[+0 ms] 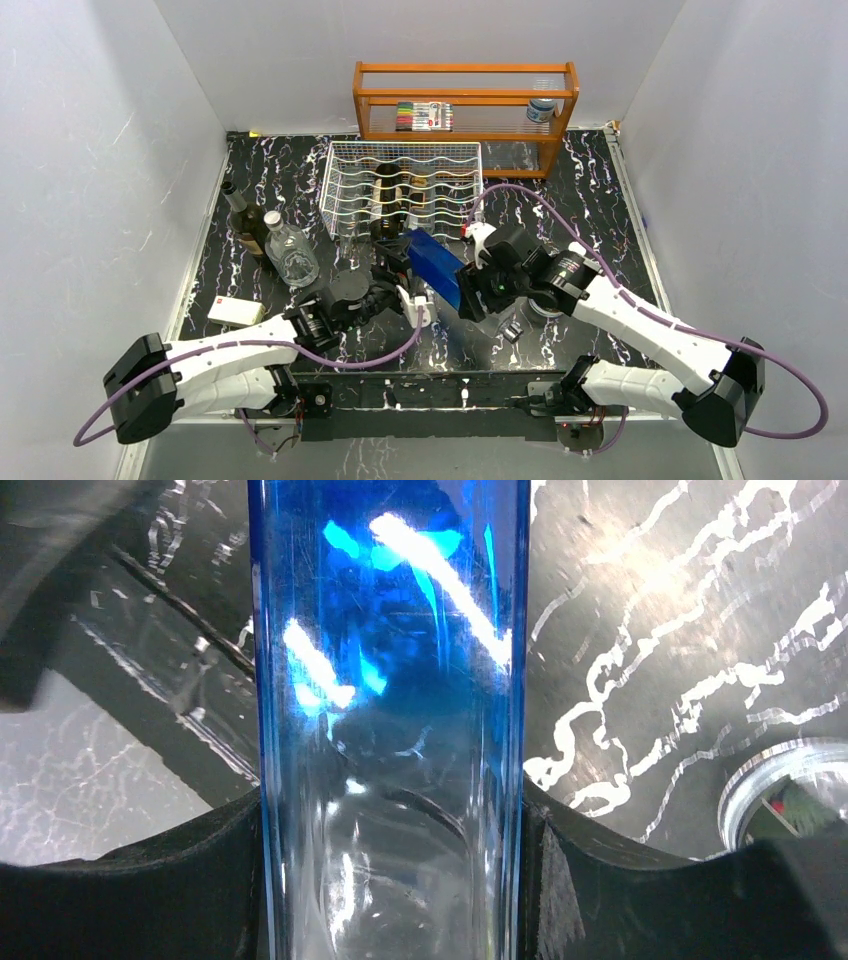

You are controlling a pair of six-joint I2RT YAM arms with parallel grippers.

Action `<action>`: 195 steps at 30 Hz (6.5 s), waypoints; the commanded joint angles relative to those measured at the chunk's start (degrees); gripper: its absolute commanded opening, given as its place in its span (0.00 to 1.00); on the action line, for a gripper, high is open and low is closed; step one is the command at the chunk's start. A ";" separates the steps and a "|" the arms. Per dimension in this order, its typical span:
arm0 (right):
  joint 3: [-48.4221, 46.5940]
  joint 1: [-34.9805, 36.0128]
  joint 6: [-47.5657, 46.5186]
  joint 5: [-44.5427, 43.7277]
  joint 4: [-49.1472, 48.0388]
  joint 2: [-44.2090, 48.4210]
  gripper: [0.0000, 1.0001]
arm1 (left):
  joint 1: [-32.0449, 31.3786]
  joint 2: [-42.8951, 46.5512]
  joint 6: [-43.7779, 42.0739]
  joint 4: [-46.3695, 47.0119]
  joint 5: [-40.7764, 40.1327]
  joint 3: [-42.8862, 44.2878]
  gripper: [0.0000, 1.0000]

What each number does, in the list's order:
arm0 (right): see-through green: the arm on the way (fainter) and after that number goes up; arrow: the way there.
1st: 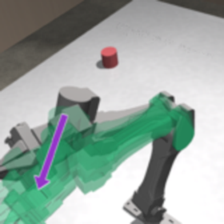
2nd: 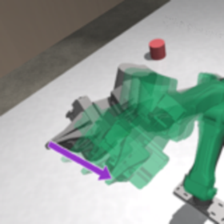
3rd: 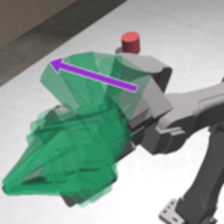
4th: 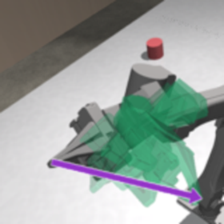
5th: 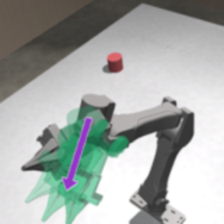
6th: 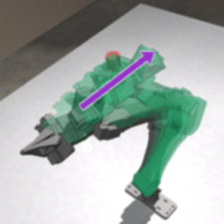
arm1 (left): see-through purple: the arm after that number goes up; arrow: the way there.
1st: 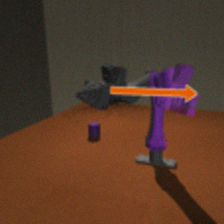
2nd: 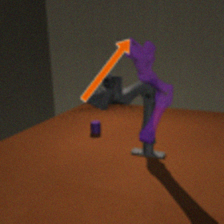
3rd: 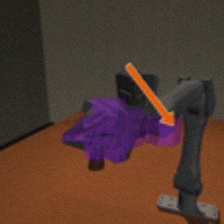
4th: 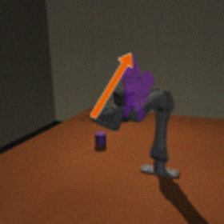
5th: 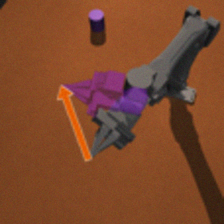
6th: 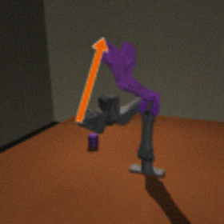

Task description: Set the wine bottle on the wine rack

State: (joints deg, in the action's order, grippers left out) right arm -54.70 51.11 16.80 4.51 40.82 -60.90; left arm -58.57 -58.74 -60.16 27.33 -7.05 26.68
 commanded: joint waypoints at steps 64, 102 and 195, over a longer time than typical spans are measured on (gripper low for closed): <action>8.16 -0.14 20.63 -32.33 -30.52 -8.94 0.00 | 0.38 8.84 67.06 -37.20 -20.60 32.48 0.98; -3.41 -10.40 16.60 -32.68 -49.78 -31.80 0.00 | 0.38 11.88 69.08 -42.10 -19.67 32.55 0.98; -11.65 -16.82 12.65 -51.35 5.26 5.57 0.91 | 0.38 4.85 69.05 -44.36 -20.54 29.05 0.98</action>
State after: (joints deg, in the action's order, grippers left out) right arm -68.47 35.27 24.67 -44.66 41.15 -56.49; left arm -58.35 -52.97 9.19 -19.55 -28.58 55.64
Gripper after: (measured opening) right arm 0.908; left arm 0.981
